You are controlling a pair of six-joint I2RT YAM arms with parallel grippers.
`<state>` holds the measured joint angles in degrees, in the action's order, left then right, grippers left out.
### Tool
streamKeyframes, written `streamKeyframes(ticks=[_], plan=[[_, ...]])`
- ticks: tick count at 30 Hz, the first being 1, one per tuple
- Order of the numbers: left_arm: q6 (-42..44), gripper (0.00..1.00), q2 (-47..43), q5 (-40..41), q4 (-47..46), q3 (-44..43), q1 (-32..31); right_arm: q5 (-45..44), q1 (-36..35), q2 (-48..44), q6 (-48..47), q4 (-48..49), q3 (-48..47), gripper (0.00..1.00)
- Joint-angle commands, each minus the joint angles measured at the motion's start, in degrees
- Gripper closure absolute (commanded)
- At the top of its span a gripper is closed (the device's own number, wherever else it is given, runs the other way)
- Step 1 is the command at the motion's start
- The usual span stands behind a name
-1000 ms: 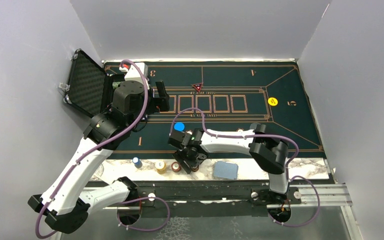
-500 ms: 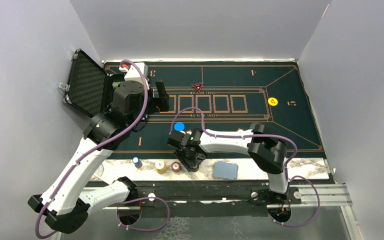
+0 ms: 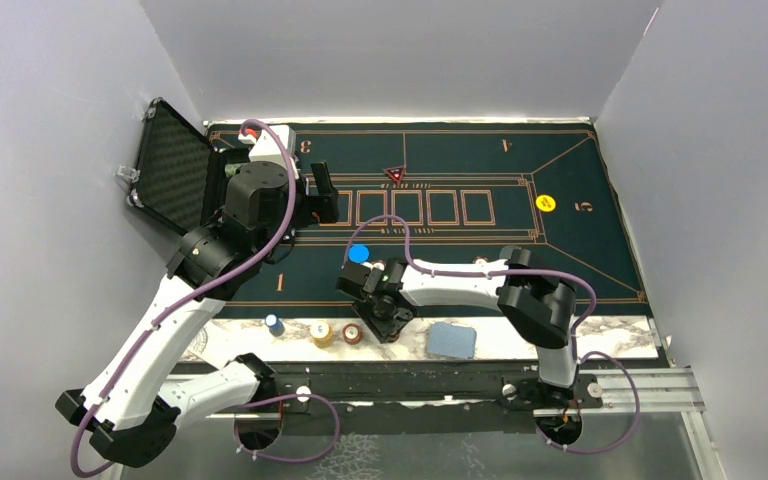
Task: Distribute texas hold em gaming equipment
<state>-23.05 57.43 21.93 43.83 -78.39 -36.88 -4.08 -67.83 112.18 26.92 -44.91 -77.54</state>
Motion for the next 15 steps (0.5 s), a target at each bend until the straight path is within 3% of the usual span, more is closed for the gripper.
streamKeyframes(ticks=[1,5,9,15], plan=[[0.47,0.01,-0.22,0.41,-1.12,-0.50,-0.12,-1.76,-0.37,-0.04,1.03,-1.64,0.70,0.56],[0.55,0.01,0.06,0.35,-1.11,-0.65,-0.12,-2.76,-0.37,-1.24,1.43,-2.56,-0.50,0.64],[0.65,0.01,0.42,0.31,-1.12,-0.87,-0.12,-4.12,-0.37,-2.34,2.25,-5.28,-2.85,0.79],[1.14,0.01,0.83,0.48,-1.15,-1.09,-0.12,-5.01,-0.37,-6.53,3.14,-8.51,-5.79,0.82]])
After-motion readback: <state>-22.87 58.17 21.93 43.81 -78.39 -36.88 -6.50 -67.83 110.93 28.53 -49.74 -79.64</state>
